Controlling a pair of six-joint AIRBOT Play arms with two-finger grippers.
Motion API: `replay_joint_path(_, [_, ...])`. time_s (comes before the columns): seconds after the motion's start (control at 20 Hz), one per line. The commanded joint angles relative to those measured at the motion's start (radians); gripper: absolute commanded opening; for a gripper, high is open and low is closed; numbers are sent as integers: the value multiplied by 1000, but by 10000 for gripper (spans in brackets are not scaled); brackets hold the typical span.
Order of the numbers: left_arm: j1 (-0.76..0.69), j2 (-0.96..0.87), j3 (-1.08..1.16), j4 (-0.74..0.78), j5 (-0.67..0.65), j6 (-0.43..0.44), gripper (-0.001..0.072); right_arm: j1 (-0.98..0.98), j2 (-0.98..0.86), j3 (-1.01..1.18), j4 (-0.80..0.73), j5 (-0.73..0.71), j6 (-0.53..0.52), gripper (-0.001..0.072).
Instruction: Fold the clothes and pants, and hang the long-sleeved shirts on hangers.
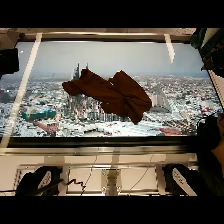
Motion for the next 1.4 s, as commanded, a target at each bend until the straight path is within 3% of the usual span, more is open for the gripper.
replay_joint_path(0.0, [1, 0, 0, 0, 0, 0, 695, 0, 0, 0, 0, 0, 0, 693])
replay_joint_path(0.35, [1, -3, -1, 0, 0, -1, 696, 0, 0, 0, 0, 0, 0, 693])
replay_joint_path(0.45, [0, -29, -2, 0, -7, -39, 696, 0, 0, 0, 0, 0, 0, 693])
replay_joint_path(0.7, [-32, -198, -6, -13, -180, -60, 695, 0, 0, 0, 0, 0, 0, 694])
replay_joint_path(0.8, [-43, -295, -6, -21, -188, -90, 693, 0, 0, 0, 0, 0, 0, 693])
replay_joint_path(0.95, [-42, -449, -6, -94, -187, -154, 693, 0, 0, 0, 0, 0, 0, 693])
replay_joint_path(1.2, [-24, -691, -4, -343, -187, -153, 692, 0, 0, 0, 0, 0, 0, 693])
replay_joint_path(1.35, [27, -810, -3, -401, -186, -118, 692, 0, 0, 0, 0, 0, 0, 693])
